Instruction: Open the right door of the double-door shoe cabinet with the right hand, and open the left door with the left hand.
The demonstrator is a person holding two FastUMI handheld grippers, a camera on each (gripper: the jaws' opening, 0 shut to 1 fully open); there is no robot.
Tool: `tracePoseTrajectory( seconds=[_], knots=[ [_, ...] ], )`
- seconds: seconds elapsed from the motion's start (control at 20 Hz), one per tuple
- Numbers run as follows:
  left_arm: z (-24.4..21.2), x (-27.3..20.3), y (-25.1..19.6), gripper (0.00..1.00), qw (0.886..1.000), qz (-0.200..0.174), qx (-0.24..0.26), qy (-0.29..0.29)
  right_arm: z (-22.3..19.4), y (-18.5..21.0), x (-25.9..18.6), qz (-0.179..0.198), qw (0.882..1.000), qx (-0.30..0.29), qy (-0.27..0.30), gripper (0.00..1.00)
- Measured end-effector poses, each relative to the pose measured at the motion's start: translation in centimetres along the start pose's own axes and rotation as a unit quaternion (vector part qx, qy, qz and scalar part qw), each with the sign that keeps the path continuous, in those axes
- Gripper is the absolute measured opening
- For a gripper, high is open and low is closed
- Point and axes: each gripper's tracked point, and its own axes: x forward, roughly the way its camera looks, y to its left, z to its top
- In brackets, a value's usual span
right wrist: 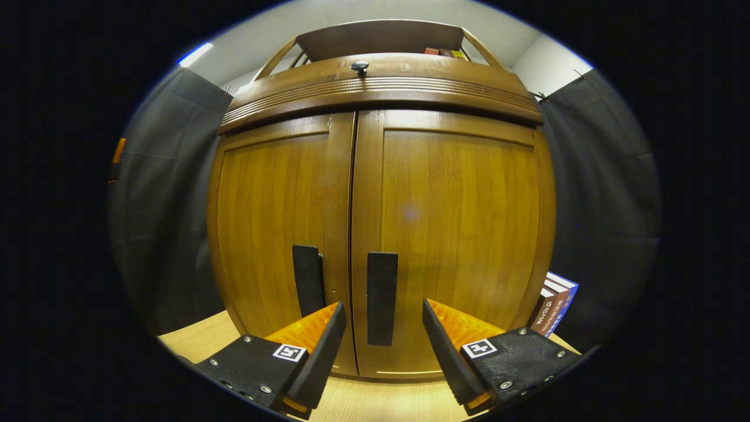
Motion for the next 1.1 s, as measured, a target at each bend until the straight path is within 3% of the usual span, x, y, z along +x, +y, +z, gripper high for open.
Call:
tracePoseTrajectory(
  seconds=[0.1,0.15,0.2,0.25,0.3,0.35,0.4,0.7,0.75,0.8,0.85,1.1],
  knots=[
    [-0.6,0.3,0.2,0.98,1.0,-0.001,0.0,0.004,-0.4,0.1,1.1,0.001,1.0,0.015,0.007,0.77],
    [-0.9,0.5,0.3,0.96,1.0,0.0,0.0,0.008,-0.5,0.1,1.6,0.001,1.0,0.022,0.01,0.85],
    [-1.0,0.6,0.4,0.97,1.0,0.0,-0.001,0.01,-0.7,0.1,2.2,0.002,1.0,0.027,0.013,0.72],
    [-1.2,0.8,0.2,0.97,1.0,-0.003,-0.002,0.012,-0.9,0.1,2.7,0.002,0.999,0.031,0.015,0.7],
    [-1.4,0.9,0.1,0.98,1.0,-0.007,-0.002,0.015,-1.1,0.0,3.2,0.0,0.999,0.034,0.019,0.58],
    [-1.6,1.0,0.1,0.97,1.0,-0.009,-0.004,0.017,-1.2,0.0,3.7,0.001,0.999,0.036,0.022,0.77],
    [-1.8,1.1,0.0,0.97,1.0,-0.011,-0.005,0.018,-1.5,0.0,3.9,0.001,0.999,0.039,0.024,0.65],
    [-1.9,1.2,0.0,0.95,1.0,-0.014,0.003,0.015,-2.2,0.1,5.9,0.003,0.998,0.055,0.041,0.53],
    [-2.0,1.2,-0.1,0.95,1.0,-0.015,0.005,0.015,-2.2,-0.1,6.0,-0.001,0.998,0.054,0.04,0.45],
    [-2.1,1.3,-0.2,0.95,1.0,-0.016,0.007,0.015,-2.2,-0.1,6.0,-0.003,0.998,0.053,0.038,0.51],
    [-2.1,1.3,-0.2,0.95,1.0,-0.017,0.008,0.015,-2.3,0.0,6.0,-0.004,0.998,0.049,0.038,0.36],
    [-2.1,0.9,0.2,0.95,1.0,-0.014,0.003,0.012,-2.3,-0.1,5.2,0.001,0.998,0.045,0.034,0.32]
  ],
)
